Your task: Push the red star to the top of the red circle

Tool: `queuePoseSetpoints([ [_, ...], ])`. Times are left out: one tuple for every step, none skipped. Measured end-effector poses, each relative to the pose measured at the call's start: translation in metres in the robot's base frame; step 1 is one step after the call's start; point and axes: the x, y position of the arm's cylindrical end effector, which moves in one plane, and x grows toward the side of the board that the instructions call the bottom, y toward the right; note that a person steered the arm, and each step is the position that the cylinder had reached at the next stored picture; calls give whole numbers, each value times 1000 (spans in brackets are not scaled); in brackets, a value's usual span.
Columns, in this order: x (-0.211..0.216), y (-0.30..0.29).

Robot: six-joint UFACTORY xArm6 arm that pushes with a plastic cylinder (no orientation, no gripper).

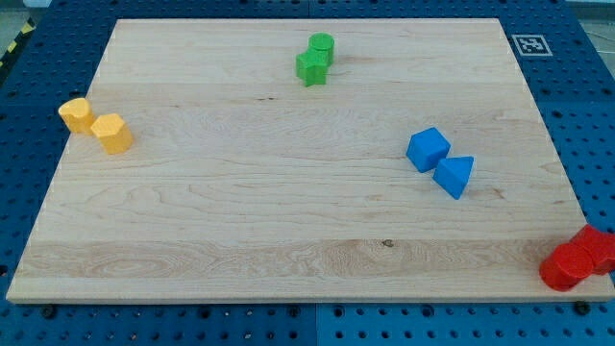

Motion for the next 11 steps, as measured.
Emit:
queuePoseSetpoints([
  [29,0],
  [48,-1],
  [51,-22],
  [36,-49],
  [33,-51],
  [24,-48],
  [-4,-39],
  [4,-40],
  [13,-60],
  [13,-68],
  [13,-75],
])
